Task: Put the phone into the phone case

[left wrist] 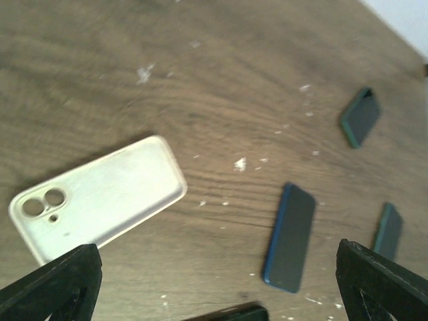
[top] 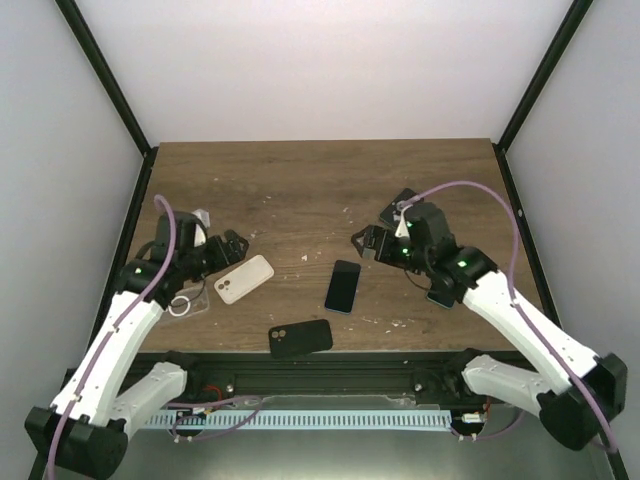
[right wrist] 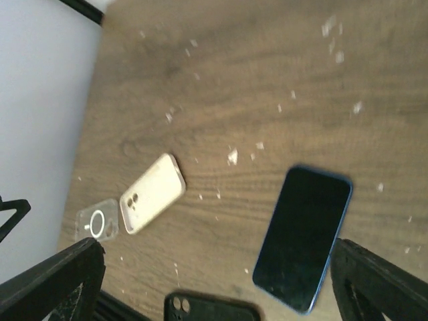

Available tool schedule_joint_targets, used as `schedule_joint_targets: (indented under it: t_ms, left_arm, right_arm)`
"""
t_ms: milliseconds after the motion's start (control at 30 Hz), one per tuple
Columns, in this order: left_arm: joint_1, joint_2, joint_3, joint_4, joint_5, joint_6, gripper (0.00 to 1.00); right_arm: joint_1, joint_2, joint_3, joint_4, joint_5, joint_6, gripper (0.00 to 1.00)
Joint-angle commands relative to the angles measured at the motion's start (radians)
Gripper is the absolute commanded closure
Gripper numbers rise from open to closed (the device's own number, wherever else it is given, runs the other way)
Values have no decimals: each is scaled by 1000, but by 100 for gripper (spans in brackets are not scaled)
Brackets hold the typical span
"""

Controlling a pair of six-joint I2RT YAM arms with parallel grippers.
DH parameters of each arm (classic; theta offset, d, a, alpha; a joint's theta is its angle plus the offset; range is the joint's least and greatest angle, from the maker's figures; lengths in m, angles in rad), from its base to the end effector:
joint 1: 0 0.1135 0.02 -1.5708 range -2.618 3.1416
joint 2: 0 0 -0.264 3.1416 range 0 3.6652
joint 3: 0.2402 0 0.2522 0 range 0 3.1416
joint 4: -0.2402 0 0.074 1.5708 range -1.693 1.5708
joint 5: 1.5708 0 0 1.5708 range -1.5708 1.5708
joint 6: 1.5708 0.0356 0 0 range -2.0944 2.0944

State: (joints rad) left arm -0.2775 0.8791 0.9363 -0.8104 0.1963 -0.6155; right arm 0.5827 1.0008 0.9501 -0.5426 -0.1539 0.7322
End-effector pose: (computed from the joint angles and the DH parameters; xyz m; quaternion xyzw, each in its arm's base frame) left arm 0.1637 -0.0539 0.3162 -0.1152 0.9067 -0.2519 0.3180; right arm 0.1771 0.1233 0.3222 0.0298 0.8805 0.3398 0.3291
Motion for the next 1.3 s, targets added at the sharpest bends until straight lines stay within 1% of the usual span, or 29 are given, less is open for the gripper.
schedule_joint_targets:
  t_ms: [0, 167, 300, 467, 633, 733, 800, 1000, 1100, 1267]
  left_arm:
    - [7, 35, -70, -7, -94, -116, 4]
    - [7, 40, -176, 54, -84, -191, 11]
    - [7, 49, -240, 104, -79, -205, 15]
    - [8, 100, -293, 165, -129, -229, 19]
    - [7, 187, -341, 248, -196, -243, 23]
    - [15, 239, -342, 317, -275, -211, 21]
    - [43, 279, -323, 366, -250, -173, 17]
    - [127, 377, -265, 455, -252, -99, 15]
    - [133, 415, -246, 492, -223, -24, 17]
    - [127, 489, -235, 501, -152, 77, 20]
  right_arm:
    - [17, 98, -45, 31, -97, 32, 11]
    - [85, 221, -63, 24, -27, 61, 14]
    - [127, 317, -64, 31, 27, 125, 15]
    - [168, 423, -46, 79, 20, 141, 15]
    - [173, 505, 6, 50, 61, 173, 17]
    - [178, 532, 18, 58, 66, 194, 17]
    - [180, 537, 13, 68, 73, 200, 17]
    - [180, 563, 15, 83, 75, 187, 17]
    - [181, 569, 22, 77, 69, 170, 16]
    - [181, 549, 13, 89, 71, 150, 15]
